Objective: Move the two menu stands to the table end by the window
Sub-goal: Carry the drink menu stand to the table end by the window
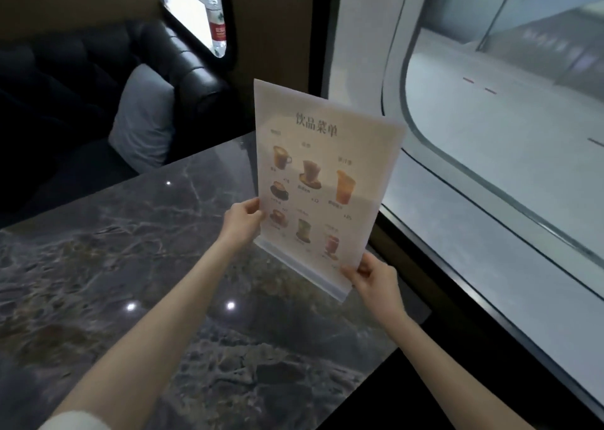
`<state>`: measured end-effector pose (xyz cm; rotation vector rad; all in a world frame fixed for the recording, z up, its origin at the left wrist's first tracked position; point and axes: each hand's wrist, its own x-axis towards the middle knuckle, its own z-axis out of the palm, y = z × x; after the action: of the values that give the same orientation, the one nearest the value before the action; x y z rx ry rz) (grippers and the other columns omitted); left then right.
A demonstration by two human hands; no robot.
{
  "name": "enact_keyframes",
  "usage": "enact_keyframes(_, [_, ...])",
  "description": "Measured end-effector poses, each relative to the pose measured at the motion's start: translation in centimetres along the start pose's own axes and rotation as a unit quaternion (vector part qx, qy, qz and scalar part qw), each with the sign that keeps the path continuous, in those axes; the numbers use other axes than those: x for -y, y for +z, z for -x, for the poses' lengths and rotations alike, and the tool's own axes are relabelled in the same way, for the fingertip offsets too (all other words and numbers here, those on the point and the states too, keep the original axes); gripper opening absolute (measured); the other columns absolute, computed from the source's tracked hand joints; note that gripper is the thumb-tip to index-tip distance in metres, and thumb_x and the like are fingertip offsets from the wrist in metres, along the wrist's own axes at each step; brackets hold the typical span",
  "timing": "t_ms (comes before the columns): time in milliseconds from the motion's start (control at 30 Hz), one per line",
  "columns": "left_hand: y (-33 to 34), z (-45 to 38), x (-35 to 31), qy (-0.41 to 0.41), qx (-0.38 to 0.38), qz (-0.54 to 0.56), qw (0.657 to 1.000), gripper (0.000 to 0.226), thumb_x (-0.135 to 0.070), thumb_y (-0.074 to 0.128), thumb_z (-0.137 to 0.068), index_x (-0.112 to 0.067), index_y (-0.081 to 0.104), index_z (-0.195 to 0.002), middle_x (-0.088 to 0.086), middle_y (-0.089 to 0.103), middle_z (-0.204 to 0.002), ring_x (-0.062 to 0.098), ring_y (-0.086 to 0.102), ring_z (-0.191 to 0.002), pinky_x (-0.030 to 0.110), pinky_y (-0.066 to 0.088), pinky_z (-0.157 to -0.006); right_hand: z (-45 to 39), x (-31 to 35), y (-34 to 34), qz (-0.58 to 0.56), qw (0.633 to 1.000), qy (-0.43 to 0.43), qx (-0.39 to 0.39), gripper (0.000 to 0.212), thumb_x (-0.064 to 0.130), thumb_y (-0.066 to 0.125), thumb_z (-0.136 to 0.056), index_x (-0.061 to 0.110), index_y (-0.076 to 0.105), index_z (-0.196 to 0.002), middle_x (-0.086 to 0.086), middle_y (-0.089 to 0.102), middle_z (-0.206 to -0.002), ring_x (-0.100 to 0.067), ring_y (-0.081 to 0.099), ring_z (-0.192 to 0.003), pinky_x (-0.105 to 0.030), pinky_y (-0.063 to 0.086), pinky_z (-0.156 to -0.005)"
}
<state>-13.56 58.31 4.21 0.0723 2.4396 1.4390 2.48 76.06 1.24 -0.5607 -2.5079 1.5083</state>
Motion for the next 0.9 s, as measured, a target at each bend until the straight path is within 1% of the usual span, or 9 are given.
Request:
enact_keyframes(133, [4.0, -1.8, -1.9, 0.003, 0.021, -0.014, 1.0, 0.037, -0.011, 0.048, -0.093, -0.014, 0.056, -0.129, 0.005, 0.061, -0.13, 0.024, 0.053, -0.123, 0.041, 0.042, -0.105, -0.7, -2.1, -1.5, -0.012, 0.999, 0.02, -0.045, 0.031, 0.011, 0.06, -0.087, 0.017, 0.061, -0.118, 0.015, 0.064, -0.1, 0.012, 0.058, -0.078, -0.003, 0.048, -0.075])
enact_keyframes(167, [4.9, -2.2, -2.2, 0.006, 0.031, -0.014, 0.999, 0.037, -0.012, 0.048, -0.093, -0.015, 0.056, -0.128, 0.005, 0.061, -0.129, 0.024, 0.052, -0.123, 0.041, 0.041, -0.106, -0.8, -2.6, -1.9, -0.014, 0.998, 0.03, -0.054, 0.031, 0.011, 0.059, -0.087, 0.016, 0.061, -0.118, 0.015, 0.064, -0.1, 0.01, 0.058, -0.079, -0.007, 0.049, -0.078])
enact_keyframes(267, [7.1, -3.4, -2.8, 0.011, 0.056, -0.008, 0.998, 0.038, -0.011, 0.047, -0.091, -0.02, 0.058, -0.127, 0.001, 0.062, -0.13, 0.02, 0.051, -0.125, 0.038, 0.041, -0.107, -1.3, -4.0, -2.8, -0.008, 0.995, 0.063, -0.077, 0.028, 0.012, 0.058, -0.088, 0.015, 0.061, -0.116, 0.009, 0.065, -0.093, -0.003, 0.059, -0.079, -0.03, 0.054, -0.084])
enact_keyframes(433, [9.9, -4.9, -3.3, 0.009, 0.09, 0.013, 0.996, 0.04, -0.015, 0.05, -0.091, -0.022, 0.055, -0.131, -0.002, 0.061, -0.13, 0.018, 0.057, -0.115, 0.031, 0.044, -0.099, -2.1, -6.0, -3.4, -0.021, 0.989, 0.094, -0.115, 0.021, 0.012, 0.056, -0.089, 0.013, 0.064, -0.108, -0.01, 0.071, -0.088, -0.027, 0.065, -0.084, -0.042, 0.053, -0.079])
enact_keyframes(500, [10.7, -5.3, -3.5, 0.012, 0.099, 0.018, 0.995, 0.04, -0.012, 0.048, -0.092, -0.02, 0.055, -0.131, 0.0, 0.061, -0.13, 0.019, 0.055, -0.12, 0.033, 0.042, -0.104, -2.4, -6.6, -3.3, -0.024, 0.986, 0.1, -0.131, 0.017, 0.011, 0.057, -0.088, 0.01, 0.065, -0.103, -0.006, 0.069, -0.081, -0.025, 0.065, -0.079, -0.032, 0.051, -0.072])
enact_keyframes(600, [11.7, -5.8, -3.5, 0.018, 0.111, 0.013, 0.994, 0.04, -0.009, 0.045, -0.093, -0.017, 0.055, -0.13, 0.001, 0.061, -0.13, 0.019, 0.053, -0.124, 0.038, 0.038, -0.11, -2.8, -7.5, -3.1, -0.028, 0.983, 0.11, -0.141, 0.015, 0.01, 0.058, -0.088, 0.006, 0.067, -0.1, 0.002, 0.065, -0.08, -0.012, 0.061, -0.073, -0.022, 0.047, -0.068])
enact_keyframes(733, [12.5, -6.4, -3.3, 0.026, 0.114, 0.01, 0.993, 0.038, -0.01, 0.047, -0.094, -0.015, 0.054, -0.13, 0.002, 0.06, -0.131, 0.015, 0.052, -0.122, 0.029, 0.037, -0.107, -3.4, -8.6, -2.9, -0.033, 0.98, 0.126, -0.149, 0.016, 0.009, 0.059, -0.087, 0.002, 0.066, -0.099, -0.002, 0.067, -0.082, -0.013, 0.062, -0.075, -0.007, 0.042, -0.063])
enact_keyframes(833, [12.8, -7.1, -3.2, 0.024, 0.114, -0.003, 0.993, 0.042, -0.006, 0.045, -0.093, -0.016, 0.051, -0.133, 0.001, 0.058, -0.133, 0.016, 0.05, -0.125, 0.029, 0.036, -0.107, -3.8, -9.0, -2.7, -0.039, 0.977, 0.14, -0.154, 0.014, 0.009, 0.06, -0.087, -0.002, 0.065, -0.091, -0.019, 0.071, -0.083, -0.027, 0.064, -0.078, -0.013, 0.041, -0.061])
enact_keyframes(900, [12.8, -7.3, -3.2, 0.021, 0.116, -0.007, 0.993, 0.042, -0.006, 0.046, -0.093, -0.016, 0.049, -0.135, 0.001, 0.057, -0.134, 0.013, 0.048, -0.125, 0.026, 0.035, -0.106, -4.0, -9.1, -2.6, -0.037, 0.978, 0.138, -0.151, 0.013, 0.009, 0.06, -0.086, -0.003, 0.065, -0.087, -0.02, 0.071, -0.08, -0.025, 0.064, -0.072, -0.014, 0.04, -0.06])
